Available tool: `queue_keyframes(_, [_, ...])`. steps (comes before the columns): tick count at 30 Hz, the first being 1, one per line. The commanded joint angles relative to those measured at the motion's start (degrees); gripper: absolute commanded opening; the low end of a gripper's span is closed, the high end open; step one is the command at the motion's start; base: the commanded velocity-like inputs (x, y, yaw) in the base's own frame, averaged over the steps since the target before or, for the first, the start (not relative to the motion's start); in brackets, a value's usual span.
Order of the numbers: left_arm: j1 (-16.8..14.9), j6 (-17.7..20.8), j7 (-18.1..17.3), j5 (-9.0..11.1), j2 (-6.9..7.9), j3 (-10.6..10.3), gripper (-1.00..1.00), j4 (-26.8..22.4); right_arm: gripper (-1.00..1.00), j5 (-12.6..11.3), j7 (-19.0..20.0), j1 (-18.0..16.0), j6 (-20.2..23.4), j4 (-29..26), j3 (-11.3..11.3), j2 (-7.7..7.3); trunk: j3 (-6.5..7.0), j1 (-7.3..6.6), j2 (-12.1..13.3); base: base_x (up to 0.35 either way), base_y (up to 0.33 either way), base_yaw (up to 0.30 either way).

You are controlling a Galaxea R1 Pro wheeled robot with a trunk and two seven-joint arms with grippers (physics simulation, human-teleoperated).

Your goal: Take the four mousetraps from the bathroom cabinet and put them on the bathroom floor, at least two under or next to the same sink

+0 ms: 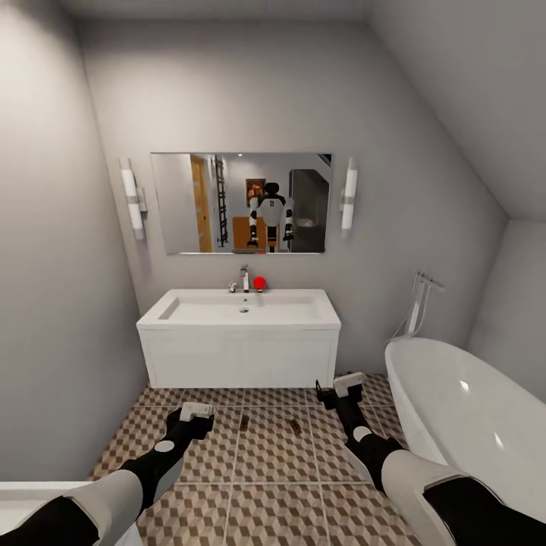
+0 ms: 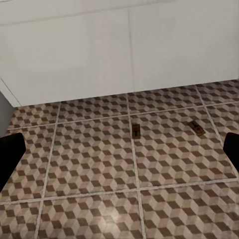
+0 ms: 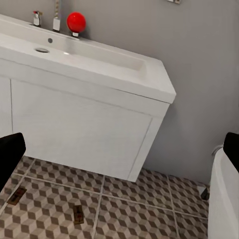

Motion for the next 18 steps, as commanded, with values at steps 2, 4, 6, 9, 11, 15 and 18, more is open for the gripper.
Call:
queue_keyframes(2, [0.0, -0.07, 0.26, 0.32, -0.01, -0.5, 1.0, -0.03, 1.0, 0.63, -0.59, -0.06, 0.0, 0.07, 0.13, 0.01, -0.03, 0.02, -0.04, 0.0, 0.0, 0.0])
queue_keyframes(4, [0.0, -0.05, 0.26, 0.32, -0.04, -0.5, 1.0, -0.03, 1.0, 0.62, -0.59, -0.05, 0.01, 0.07, 0.13, 0.03, -0.03, 0.02, -0.04, 0.0, 0.0, 0.0])
queue_keyframes(6, [0.0, -0.04, 0.26, 0.32, -0.05, -0.5, 1.0, -0.03, 1.0, 0.61, -0.59, -0.05, 0.04, 0.07, 0.13, 0.04, -0.02, 0.02, -0.04, 0.0, 0.0, 0.0])
queue_keyframes(9, [0.0, -0.03, 0.26, 0.32, -0.12, -0.5, 1.0, -0.03, 1.0, 0.6, -0.61, -0.04, 0.07, 0.07, 0.13, 0.06, -0.02, 0.02, -0.04, 0.0, 0.0, 0.0])
queue_keyframes(11, [0.0, -0.03, 0.26, 0.32, -0.16, -0.5, 1.0, -0.03, 1.0, 0.59, -0.62, -0.04, 0.08, 0.08, 0.15, 0.07, -0.02, 0.02, -0.04, 0.0, 0.0, 0.0])
queue_keyframes(15, [0.0, 0.08, 0.26, 0.34, -0.88, -0.5, 1.0, 0.13, 1.0, 0.59, -0.75, -0.01, 0.14, 0.08, 0.21, 0.18, -0.02, 0.02, -0.04, 0.0, 0.0, 0.0])
queue_keyframes(18, [0.0, 0.13, 0.26, 0.34, -1.46, -0.47, 1.0, 2.04, 1.0, 0.55, -0.85, 0.55, 0.21, 0.08, 0.21, 0.32, -0.02, 0.02, -0.04, 0.0, 0.0, 0.0])
